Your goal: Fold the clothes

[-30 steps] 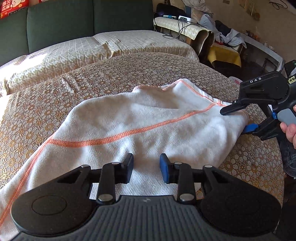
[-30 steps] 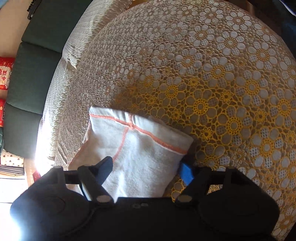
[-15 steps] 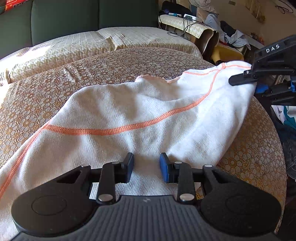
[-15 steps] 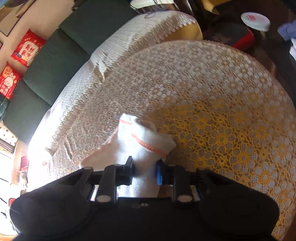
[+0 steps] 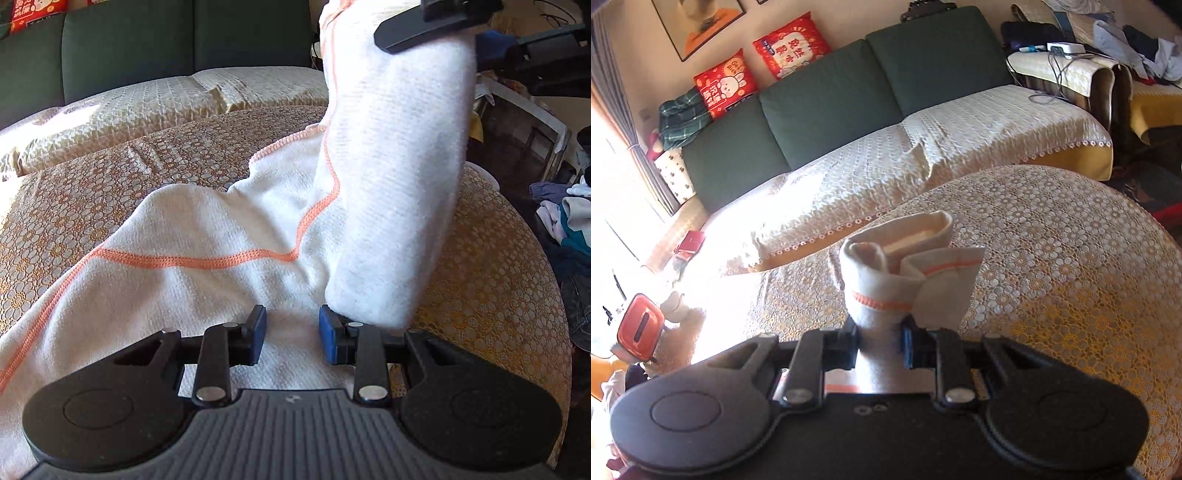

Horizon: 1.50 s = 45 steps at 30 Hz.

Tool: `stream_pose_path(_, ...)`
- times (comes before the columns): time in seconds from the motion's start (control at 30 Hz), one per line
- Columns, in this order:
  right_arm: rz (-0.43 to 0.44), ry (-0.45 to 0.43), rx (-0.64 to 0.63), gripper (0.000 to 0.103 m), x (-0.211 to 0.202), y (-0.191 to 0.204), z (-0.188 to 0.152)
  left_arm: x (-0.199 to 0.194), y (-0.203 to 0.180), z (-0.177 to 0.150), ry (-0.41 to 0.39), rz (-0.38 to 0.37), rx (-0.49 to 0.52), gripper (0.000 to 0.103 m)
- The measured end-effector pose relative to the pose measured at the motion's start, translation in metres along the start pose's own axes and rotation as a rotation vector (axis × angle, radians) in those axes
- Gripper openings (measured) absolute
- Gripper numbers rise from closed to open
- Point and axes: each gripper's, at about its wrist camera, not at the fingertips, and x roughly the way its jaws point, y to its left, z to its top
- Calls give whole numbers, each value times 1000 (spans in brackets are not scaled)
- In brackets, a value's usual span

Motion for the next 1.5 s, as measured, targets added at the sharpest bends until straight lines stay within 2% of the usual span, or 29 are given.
stream_pose_path(0.1, -3, 4, 8, 103, 1, -1, 3, -19, 4, -6, -30, -86, 12, 31)
stream_pose_path(0.17, -3, 11, 21, 103, 2, -5, 3, -28, 2, -11, -29, -170, 49, 49)
stream_pose_path(0.2, -1, 15, 26, 103, 1, -6, 3, -31, 1, -14, -32, -200, 82, 68)
stream_pose_path(0.23, -1, 16, 29, 103, 0, -7, 2, -33, -2, -17, -33, -213, 118, 72)
stream_pose_path(0.43, 4, 23, 41, 103, -1, -9, 1, -29, -1, -12, -12, -311, 197, 71)
stream_pose_path(0.53, 6, 28, 40, 103, -1, -9, 1, -18, 0, -10, 32, -353, 224, 70)
stream_pose_path(0.67, 15, 37, 34, 103, 1, -6, 4, -2, -3, -17, 87, -372, 238, 70)
stream_pose_path(0.8, 18, 45, 15, 103, 3, -2, 4, -4, -5, -18, 88, -380, 256, 70)
stream_pose_path(0.93, 21, 49, 9, 103, 4, 1, 5, -16, -14, -12, 53, -412, 295, 70)
stream_pose_path(1.2, 27, 76, 4, 103, 6, 3, 3, 4, -20, -13, 114, -421, 280, 70)
stream_pose_path(1.37, 32, 77, -1, 103, 7, 4, 3, -10, -15, -12, 86, -403, 268, 70)
stream_pose_path(1.5, 34, 78, -26, 103, 6, 7, 4, -42, 12, -13, 37, -350, 230, 70)
